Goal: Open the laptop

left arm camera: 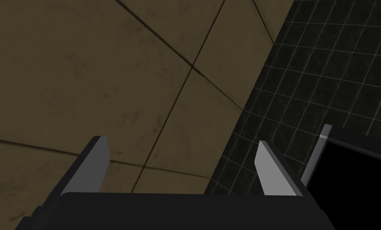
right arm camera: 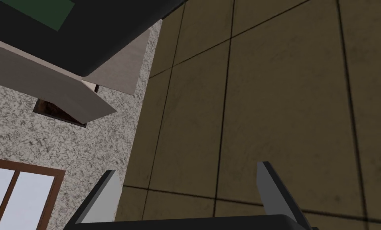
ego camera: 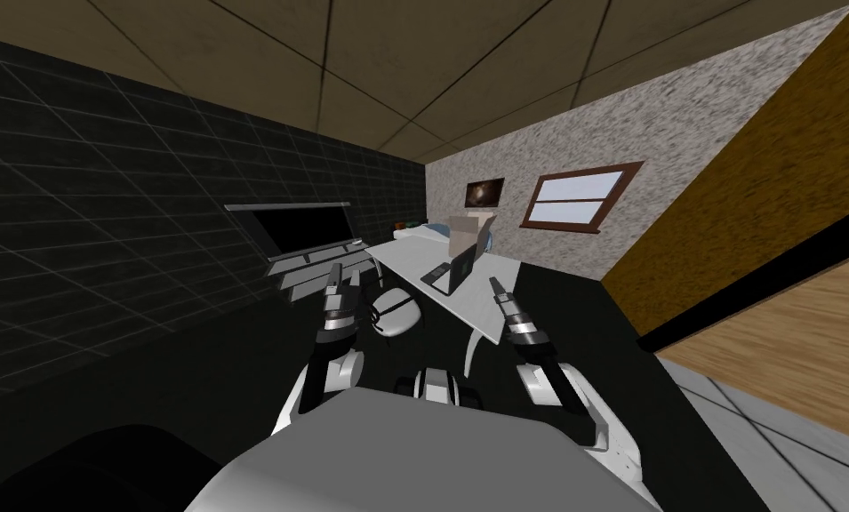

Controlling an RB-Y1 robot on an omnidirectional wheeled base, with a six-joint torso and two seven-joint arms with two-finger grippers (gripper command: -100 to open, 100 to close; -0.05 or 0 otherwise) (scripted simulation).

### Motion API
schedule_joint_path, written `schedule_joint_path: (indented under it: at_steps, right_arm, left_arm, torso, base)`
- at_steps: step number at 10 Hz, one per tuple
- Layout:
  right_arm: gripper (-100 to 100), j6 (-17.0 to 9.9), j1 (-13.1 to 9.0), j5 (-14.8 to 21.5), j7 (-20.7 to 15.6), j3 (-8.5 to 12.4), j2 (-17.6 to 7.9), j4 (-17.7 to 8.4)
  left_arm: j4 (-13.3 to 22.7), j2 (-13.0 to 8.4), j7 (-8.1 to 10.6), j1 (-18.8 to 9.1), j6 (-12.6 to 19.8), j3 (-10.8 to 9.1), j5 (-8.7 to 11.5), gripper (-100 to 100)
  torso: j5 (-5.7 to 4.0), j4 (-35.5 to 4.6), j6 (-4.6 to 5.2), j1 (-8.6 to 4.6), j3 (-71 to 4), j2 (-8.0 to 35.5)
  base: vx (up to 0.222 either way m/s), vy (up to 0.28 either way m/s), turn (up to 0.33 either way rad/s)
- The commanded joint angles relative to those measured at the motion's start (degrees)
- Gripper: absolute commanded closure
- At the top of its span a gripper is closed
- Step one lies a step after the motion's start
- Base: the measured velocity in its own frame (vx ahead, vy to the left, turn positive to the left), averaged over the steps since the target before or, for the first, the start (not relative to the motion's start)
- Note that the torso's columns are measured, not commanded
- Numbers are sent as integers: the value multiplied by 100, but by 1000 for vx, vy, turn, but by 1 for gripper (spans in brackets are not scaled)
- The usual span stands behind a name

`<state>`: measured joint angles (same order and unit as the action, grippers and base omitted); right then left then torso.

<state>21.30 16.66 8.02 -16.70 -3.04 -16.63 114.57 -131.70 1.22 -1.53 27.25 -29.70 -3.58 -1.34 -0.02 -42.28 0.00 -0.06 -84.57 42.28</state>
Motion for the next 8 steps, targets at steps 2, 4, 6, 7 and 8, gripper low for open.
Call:
schedule_joint_path:
  at_steps: [2,4,6,7,8]
  right_arm:
    - [-100,19,-419,624,-494,24,-346,-513]
    - [-100,22,-680,958,-766,44,-564,-821]
    - [-100,20,-950,1305,-1042,66,-803,-1179]
    - [-100,19,-1087,1483,-1181,76,-931,-1362]
    - [-100,19,-1087,1529,-1181,76,-931,-1362]
  left_arm:
    - [0,0,0,0,0,0,0,0]
    - [0,0,0,0,0,0,0,0]
    - [0,0,0,0,0,0,0,0]
    - [0,0,0,0,0,0,0,0]
    - [0,0,0,0,0,0,0,0]
  torso:
    - [4,0,0,13,-1,-1]
    - [2,0,0,6,1,2]
    - [2,1,0,6,-2,-3]
    - [0,1,1,1,-2,-3]
    - [1,1,0,1,-2,-2]
  base:
    - [-22,122,50]
    - [-27,121,58]
    - [-13,119,53]
    - [-8,108,61]
    - [-5,73,16]
